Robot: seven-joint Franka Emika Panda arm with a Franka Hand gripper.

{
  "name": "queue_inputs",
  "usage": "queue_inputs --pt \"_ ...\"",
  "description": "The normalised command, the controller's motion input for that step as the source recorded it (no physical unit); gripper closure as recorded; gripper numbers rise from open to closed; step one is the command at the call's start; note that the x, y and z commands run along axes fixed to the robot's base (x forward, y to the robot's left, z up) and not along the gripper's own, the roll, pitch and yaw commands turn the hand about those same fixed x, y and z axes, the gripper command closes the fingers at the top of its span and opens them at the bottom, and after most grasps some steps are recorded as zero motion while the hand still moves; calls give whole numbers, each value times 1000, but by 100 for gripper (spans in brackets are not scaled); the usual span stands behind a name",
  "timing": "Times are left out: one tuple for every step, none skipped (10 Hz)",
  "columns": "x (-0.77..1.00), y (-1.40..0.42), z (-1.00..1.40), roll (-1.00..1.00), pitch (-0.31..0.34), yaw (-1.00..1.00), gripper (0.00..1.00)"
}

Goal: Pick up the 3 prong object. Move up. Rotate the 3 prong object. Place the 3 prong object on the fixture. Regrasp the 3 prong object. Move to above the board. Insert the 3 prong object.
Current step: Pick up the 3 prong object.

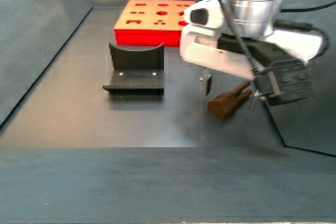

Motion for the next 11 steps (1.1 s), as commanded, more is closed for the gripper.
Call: queue_inputs --pt "240 23 -397 -14 0 -366 0" --pt "300 94 -423 -46 0 -437 0" --pt "320 183 -417 -60 0 -466 0" --pt "197 157 -491 -61 0 -369 0" --pt "0 126 0 -94 -20 -66 0" --pt "0 0 0 0 0 0 100" --pt "0 0 0 0 0 0 100" --pt "0 0 0 0 0 0 100" --pt "0 0 0 0 0 0 100" --pt "0 0 0 0 0 0 100" --pt "0 0 0 0 0 0 100"
